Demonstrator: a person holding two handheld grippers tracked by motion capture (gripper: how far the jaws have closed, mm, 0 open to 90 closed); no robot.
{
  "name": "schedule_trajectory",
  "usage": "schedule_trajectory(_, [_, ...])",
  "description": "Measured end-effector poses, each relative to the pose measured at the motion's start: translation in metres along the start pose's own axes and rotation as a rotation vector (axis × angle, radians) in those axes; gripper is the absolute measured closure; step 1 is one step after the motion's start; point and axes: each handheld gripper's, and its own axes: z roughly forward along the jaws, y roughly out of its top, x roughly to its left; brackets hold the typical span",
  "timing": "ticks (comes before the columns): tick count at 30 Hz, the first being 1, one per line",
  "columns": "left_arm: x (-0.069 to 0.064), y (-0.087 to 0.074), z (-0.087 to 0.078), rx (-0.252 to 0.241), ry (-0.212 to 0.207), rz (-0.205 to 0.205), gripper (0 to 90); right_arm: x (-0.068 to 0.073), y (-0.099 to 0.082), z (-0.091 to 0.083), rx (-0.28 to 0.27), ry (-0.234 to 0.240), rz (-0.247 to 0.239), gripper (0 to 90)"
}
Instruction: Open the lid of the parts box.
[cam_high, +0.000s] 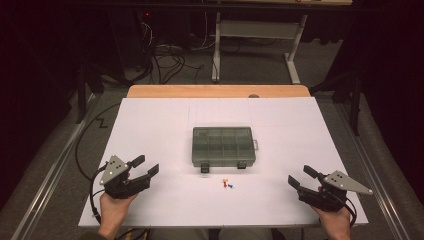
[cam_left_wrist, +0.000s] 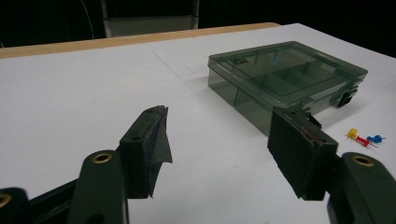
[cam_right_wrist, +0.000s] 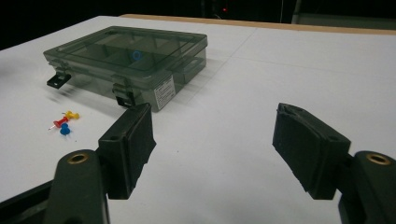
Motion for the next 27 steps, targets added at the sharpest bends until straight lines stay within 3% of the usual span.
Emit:
schedule_trajectory(15, [0.000, 0.008, 0.001, -0.021, -0.006, 0.003, 38.5, 0.001, 0.003, 0.003, -0.008, 0.002, -0.012, 34.0])
schedule_trajectory(23, [-0.004, 0.012, 0.007, -0.001, -0.007, 0.017, 38.4, 0.006, 0.008, 0.011, -0.011, 0.008, -0.028, 34.2])
schedule_trajectory(27, [-0.003, 0.013, 0.008, 0.000, 0.001, 0.005, 37.3, 0.008, 0.009, 0.015, -0.010, 0.007, -0.034, 34.3])
